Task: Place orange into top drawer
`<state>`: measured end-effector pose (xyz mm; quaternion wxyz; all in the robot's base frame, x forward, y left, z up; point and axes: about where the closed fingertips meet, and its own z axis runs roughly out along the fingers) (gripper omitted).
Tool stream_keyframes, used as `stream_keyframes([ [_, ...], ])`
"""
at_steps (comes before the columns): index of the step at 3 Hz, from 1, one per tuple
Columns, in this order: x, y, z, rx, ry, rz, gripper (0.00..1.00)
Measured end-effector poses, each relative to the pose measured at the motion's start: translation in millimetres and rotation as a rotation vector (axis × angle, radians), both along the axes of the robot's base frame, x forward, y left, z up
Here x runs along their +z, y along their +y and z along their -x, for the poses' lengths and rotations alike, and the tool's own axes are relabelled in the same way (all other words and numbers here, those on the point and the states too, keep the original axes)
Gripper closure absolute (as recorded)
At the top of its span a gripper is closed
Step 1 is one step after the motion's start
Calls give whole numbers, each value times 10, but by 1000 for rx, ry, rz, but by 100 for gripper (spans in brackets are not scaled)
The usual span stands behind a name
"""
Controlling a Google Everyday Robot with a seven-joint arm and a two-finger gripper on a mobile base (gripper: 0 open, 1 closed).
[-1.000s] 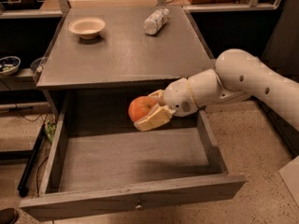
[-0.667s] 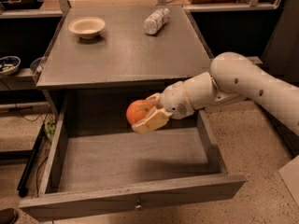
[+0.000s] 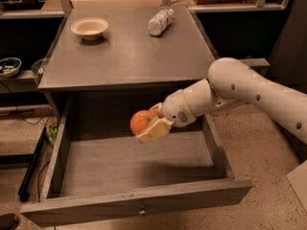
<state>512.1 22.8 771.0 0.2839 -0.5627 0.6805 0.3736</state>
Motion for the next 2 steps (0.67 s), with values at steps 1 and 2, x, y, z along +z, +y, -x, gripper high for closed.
stream_keyframes([
  [1, -114, -11, 18, -5, 21, 26, 100],
  [2, -302, 1, 60, 1, 51, 80, 100],
])
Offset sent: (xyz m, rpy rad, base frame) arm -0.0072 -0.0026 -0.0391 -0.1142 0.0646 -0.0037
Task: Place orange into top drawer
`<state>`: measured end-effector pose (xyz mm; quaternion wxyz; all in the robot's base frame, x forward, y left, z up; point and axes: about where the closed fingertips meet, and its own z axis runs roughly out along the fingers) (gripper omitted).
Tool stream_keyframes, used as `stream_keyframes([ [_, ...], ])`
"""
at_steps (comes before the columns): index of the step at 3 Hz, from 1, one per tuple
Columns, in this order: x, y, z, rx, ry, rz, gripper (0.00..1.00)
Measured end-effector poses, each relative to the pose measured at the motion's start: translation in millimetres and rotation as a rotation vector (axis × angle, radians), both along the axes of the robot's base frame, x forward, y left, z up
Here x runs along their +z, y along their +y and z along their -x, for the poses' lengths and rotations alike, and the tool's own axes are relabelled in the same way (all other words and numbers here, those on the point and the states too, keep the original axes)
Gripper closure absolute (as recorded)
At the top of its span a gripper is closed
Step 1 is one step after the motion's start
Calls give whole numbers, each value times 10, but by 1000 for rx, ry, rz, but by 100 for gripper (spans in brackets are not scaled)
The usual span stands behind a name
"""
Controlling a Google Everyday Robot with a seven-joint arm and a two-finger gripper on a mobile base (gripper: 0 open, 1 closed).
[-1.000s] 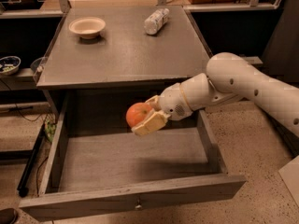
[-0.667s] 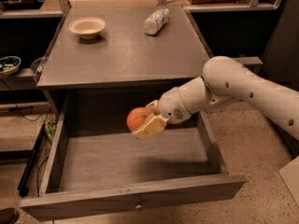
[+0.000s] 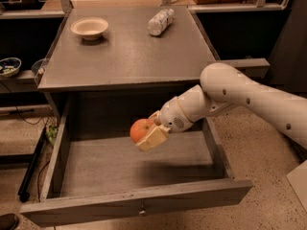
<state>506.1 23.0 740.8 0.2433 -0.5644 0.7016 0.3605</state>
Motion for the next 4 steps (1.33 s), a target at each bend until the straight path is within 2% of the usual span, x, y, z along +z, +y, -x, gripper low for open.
stream_keyframes([
  [1, -241, -2, 49, 9, 43, 62, 100],
  [3, -282, 18, 60, 11, 54, 59, 100],
  [4, -458, 48, 99, 12, 89, 60, 100],
])
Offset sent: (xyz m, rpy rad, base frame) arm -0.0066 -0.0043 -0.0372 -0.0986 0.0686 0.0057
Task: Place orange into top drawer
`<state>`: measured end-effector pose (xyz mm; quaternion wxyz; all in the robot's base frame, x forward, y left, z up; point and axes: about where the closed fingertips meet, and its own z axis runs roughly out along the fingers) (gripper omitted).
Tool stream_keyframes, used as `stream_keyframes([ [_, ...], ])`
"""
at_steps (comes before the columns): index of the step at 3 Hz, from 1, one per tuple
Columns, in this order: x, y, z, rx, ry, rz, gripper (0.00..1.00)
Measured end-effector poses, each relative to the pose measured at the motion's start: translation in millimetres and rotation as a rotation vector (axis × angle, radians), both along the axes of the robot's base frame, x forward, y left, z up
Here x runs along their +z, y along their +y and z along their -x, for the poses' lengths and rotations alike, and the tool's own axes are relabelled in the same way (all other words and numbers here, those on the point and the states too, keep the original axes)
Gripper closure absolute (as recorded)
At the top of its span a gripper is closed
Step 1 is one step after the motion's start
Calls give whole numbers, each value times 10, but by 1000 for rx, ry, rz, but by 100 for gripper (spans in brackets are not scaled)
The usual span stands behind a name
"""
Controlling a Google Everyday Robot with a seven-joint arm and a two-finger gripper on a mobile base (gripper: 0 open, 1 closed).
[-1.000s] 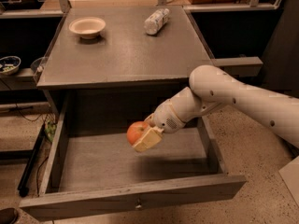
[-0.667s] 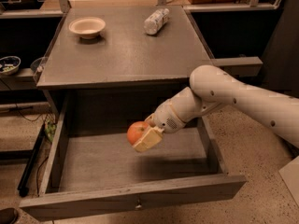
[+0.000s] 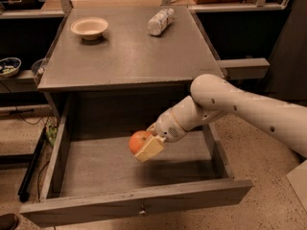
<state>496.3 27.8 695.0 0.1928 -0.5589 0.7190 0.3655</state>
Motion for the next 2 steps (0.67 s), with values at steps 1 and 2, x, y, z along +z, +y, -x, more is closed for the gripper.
stream_keyframes([
  [1, -272, 67, 50, -7, 41, 5, 100],
  [2, -292, 73, 50, -10, 44, 5, 100],
])
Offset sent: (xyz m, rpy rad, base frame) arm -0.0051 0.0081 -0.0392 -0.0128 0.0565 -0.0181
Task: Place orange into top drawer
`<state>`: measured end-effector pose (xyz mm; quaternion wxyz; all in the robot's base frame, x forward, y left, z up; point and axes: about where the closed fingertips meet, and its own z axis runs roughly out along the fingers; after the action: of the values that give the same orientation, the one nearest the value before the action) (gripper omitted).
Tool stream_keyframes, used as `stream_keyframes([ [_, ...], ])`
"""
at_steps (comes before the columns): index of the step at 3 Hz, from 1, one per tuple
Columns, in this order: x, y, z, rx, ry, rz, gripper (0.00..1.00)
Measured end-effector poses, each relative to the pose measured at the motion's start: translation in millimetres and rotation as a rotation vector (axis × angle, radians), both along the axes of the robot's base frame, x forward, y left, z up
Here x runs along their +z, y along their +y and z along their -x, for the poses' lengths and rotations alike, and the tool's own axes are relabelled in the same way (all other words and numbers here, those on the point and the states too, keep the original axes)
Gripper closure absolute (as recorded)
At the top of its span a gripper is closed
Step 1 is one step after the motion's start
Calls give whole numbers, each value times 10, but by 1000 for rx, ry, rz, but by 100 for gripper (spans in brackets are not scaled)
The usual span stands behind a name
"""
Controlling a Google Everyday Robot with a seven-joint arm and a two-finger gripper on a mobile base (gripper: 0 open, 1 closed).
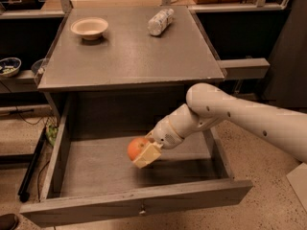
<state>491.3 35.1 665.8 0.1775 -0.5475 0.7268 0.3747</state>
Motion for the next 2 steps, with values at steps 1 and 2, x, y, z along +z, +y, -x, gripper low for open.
stream_keyframes([
  [1, -105, 28, -2, -17, 12, 0, 100],
  [2, -243, 112, -45, -39, 14, 33, 100],
])
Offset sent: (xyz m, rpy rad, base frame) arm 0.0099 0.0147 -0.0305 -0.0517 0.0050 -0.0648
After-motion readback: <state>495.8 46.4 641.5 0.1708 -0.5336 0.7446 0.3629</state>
